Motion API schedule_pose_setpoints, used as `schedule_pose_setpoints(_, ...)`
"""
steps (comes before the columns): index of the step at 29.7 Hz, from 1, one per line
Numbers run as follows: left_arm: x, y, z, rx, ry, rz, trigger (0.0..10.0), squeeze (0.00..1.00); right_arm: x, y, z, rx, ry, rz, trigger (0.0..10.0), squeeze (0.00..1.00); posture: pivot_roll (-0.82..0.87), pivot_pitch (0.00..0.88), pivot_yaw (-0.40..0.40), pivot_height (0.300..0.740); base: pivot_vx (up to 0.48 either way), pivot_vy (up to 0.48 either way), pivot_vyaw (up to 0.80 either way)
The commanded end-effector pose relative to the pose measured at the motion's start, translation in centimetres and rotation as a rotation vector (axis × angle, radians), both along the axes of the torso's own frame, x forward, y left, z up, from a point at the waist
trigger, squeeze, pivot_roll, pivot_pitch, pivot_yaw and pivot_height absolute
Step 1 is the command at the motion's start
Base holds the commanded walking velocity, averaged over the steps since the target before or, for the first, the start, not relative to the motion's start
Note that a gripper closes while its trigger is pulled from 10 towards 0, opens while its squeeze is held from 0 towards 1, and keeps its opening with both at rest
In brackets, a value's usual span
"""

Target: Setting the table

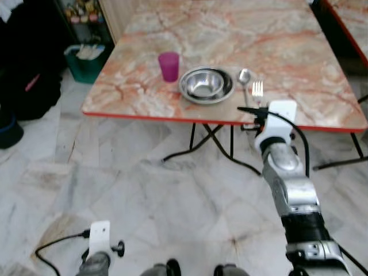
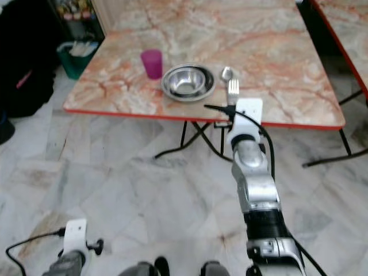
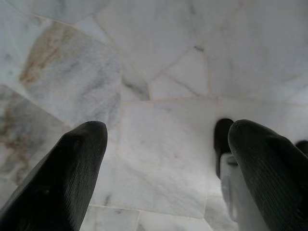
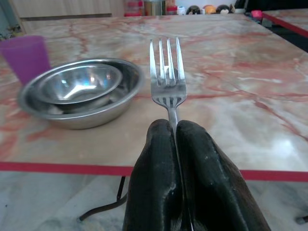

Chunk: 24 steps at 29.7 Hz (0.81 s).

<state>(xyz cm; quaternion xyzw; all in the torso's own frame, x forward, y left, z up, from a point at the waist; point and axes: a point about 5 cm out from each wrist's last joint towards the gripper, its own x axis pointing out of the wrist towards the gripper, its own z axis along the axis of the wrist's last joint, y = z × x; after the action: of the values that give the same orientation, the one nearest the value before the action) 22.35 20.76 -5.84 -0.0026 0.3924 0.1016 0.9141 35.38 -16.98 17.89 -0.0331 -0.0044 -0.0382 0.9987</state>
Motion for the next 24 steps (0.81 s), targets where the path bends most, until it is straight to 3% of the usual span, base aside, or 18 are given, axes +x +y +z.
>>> schedule_pose_setpoints(1, -0.56, 0.4, -0.29, 0.01, 0.022, -0.002, 10.0, 0.0, -0.11, 0.25, 0.55, 0.002, -0.028, 0.008, 10.0, 0.0, -0.13, 0.187, 0.053, 0.74, 0.0, 0.0, 0.0)
schedule_pose_setpoints(10, -0.38, 0.5, -0.15, 0.013, 0.014, 0.0, 10.0, 0.0, -0.06, 0.0, 0.62, 0.019, -0.035, -0.003, 10.0, 0.0, -0.13, 0.187, 0.054, 0.74, 0.194, 0.0, 0.0)
schedule_pose_setpoints(15, -0.37, 0.39, -0.15, 0.013, 0.011, -0.003, 10.0, 0.0, 0.06, -0.34, 0.06, 0.004, 0.007, -0.023, 10.0, 0.0, -0.13, 0.186, 0.051, 0.74, 0.259, 0.0, -0.8)
schedule_pose_setpoints(24, -0.08, 0.08, -0.03, 0.011, 0.003, -0.008, 10.0, 0.0, 0.01, 0.17, -0.03, -0.009, 0.0, -0.008, 10.0, 0.0, -0.13, 0.184, 0.05, 0.74, 0.274, 0.0, 0.0)
